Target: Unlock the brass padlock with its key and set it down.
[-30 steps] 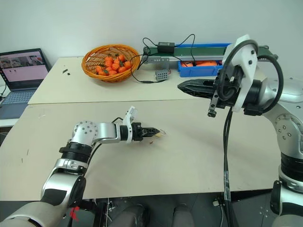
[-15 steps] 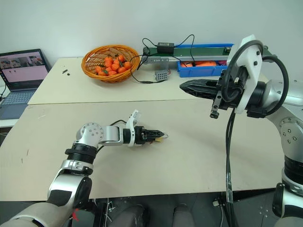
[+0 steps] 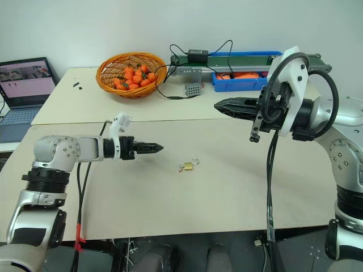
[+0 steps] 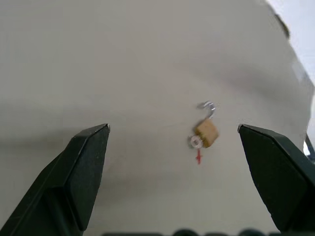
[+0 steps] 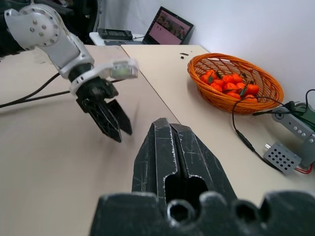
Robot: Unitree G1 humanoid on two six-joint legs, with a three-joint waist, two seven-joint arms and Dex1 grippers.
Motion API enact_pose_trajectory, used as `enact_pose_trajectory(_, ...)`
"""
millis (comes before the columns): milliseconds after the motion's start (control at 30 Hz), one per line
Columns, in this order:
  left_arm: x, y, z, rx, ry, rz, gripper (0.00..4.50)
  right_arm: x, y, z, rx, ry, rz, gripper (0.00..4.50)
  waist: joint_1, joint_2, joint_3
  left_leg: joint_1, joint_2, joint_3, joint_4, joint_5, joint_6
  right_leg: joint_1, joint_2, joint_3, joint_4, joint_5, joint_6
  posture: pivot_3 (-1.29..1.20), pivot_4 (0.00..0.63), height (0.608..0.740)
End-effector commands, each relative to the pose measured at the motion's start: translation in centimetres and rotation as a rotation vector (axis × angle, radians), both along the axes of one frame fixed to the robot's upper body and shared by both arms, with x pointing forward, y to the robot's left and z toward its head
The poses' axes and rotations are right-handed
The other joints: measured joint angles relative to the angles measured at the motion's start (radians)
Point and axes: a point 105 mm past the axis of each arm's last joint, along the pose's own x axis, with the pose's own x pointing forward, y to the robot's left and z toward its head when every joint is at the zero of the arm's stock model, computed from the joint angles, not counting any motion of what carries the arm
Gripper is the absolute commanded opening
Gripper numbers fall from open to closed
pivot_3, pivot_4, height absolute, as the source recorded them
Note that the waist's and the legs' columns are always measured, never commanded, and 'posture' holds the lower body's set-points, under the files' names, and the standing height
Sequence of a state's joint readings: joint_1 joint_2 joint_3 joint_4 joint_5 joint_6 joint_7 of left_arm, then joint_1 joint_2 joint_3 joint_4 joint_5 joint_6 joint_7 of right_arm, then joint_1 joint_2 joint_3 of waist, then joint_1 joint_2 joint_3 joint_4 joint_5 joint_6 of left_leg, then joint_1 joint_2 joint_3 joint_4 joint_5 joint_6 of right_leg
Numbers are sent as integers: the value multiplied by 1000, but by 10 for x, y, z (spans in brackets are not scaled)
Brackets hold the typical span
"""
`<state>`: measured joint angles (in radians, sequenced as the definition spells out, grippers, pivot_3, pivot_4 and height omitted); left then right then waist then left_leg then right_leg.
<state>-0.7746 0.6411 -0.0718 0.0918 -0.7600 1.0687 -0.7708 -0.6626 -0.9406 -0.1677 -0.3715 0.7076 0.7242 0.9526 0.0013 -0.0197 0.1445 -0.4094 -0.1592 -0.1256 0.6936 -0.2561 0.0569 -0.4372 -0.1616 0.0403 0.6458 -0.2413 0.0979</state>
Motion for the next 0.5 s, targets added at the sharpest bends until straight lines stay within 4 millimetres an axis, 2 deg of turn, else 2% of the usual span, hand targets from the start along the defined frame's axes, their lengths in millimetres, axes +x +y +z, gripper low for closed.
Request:
enact_pose_trajectory(33, -13, -13, 30, 51, -266, -156, 4471, -4, -10, -20, -127, 35, -29, 0, 5, 0, 0, 1, 0, 0, 0, 0, 0, 0, 0, -1, -1, 0, 0, 0, 150, 740)
enact_pose_trajectory(133, -25, -15, 34, 108, -392, -258, 4471, -9, -17, -42, -189, 122, -24, 0, 6, 0, 0, 1, 0, 0, 0, 0, 1, 1, 0, 0, -1, 0, 0, 0, 150, 740)
enact_pose_trajectory(233, -37, -9, 28, 231, -513, -408, 4471, -8, -22, -55, -178, 174, -39, 0, -5, 0, 0, 2, 1, 1, -1, 0, 1, 0, 0, 1, 0, 0, 0, 0, 150, 740)
enact_pose_trajectory(300, -32, -8, 34, 218, -565, -407, 4471, -3, -25, -61, -135, 191, -62, 0, -7, 0, 0, 3, 1, 2, -1, 0, 1, 1, 0, 1, 0, 0, 0, 0, 150, 740)
enact_pose_trajectory(400, -31, -6, 37, 177, -541, -402, 4471, -1, -29, -67, -115, 208, -82, 0, -1, 0, 0, 4, 1, 2, -1, -1, 1, 2, 0, 0, 0, 0, -1, 0, 150, 740)
enact_pose_trajectory(500, -30, 3, 28, 191, -511, -394, 4471, 3, -31, -68, -88, 208, -99, 0, -1, 0, 0, 3, 1, 2, -1, -1, 2, 1, 0, 1, 0, 0, 0, 0, 150, 740)
